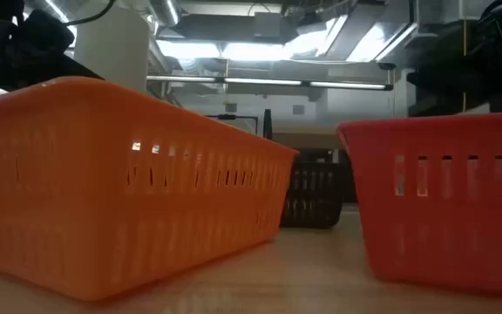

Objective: Stack baskets on shelf by color

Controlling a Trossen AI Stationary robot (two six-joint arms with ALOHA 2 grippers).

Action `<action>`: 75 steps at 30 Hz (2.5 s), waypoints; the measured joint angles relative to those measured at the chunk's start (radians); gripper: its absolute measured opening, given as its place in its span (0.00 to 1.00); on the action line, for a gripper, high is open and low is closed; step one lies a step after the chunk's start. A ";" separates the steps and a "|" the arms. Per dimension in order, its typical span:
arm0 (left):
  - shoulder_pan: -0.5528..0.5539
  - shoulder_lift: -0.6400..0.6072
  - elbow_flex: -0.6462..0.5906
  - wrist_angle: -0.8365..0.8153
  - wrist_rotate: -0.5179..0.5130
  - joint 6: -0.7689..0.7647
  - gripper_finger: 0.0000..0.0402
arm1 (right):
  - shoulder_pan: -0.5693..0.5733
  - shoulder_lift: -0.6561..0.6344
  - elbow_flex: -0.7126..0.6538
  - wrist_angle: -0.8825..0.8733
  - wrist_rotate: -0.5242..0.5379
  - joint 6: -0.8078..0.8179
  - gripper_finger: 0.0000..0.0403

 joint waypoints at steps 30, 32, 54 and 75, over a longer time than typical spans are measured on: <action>0.000 0.000 0.000 0.000 0.000 0.000 0.10 | 0.000 0.000 0.000 0.000 0.000 0.000 0.39; 0.000 0.000 0.000 0.000 0.000 0.000 0.10 | 0.000 0.000 0.000 0.000 0.000 0.000 0.39; 0.000 0.000 0.000 0.000 0.000 0.000 0.10 | 0.000 0.000 0.000 0.000 0.000 0.000 0.39; 0.000 0.000 0.000 0.000 0.000 0.000 0.10 | 0.000 0.000 0.000 -0.001 -0.008 0.183 0.39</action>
